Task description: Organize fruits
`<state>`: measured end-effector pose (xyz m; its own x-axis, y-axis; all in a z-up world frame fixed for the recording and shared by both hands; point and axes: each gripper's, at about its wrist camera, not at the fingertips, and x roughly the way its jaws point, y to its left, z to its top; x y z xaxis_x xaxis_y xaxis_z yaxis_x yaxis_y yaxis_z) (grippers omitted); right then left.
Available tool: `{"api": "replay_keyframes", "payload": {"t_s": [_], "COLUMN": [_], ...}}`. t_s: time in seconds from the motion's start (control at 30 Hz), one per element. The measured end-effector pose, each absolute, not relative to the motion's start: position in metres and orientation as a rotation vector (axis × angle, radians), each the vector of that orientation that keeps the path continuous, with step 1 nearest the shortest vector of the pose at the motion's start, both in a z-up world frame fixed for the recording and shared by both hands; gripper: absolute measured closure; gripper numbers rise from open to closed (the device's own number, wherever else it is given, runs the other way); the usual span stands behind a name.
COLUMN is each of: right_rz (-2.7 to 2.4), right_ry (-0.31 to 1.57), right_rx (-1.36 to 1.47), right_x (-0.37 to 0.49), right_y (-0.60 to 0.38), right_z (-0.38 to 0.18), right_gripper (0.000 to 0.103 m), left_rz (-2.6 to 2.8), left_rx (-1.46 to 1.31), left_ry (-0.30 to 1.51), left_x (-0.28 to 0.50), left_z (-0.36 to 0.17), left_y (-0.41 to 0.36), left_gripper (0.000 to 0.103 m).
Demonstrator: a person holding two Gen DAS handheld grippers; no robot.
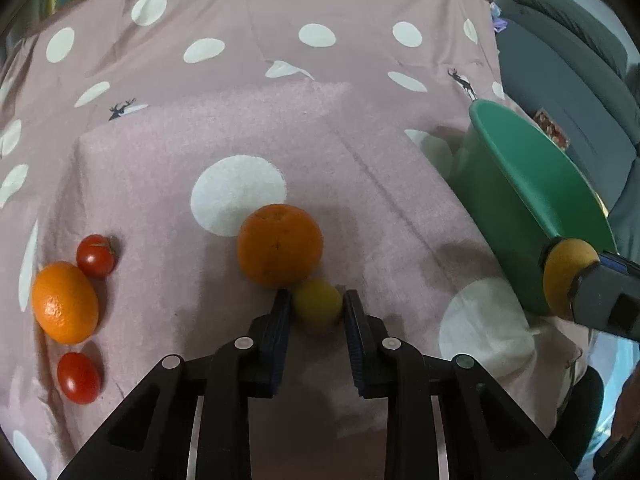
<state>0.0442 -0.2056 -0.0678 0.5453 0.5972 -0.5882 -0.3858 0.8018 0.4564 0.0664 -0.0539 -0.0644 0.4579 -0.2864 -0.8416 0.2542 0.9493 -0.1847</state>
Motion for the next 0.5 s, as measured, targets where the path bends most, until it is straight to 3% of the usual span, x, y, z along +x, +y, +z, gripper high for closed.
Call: {"api": "replay_keyframes", "payload": {"t_s": [0.5], "right_rz": [0.608], "right_ry": [0.772], "right_rx": [0.302], "right_x": [0.032], "right_y": [-0.211], "right_z": [-0.059], "right_gripper": [0.074], "left_rz": [-0.316], "left_rx": [-0.113], "left_ry": [0.942], "left_x": [0.020], "left_z": [-0.001], "left_y": [-0.026], "left_gripper": [0.076]}}
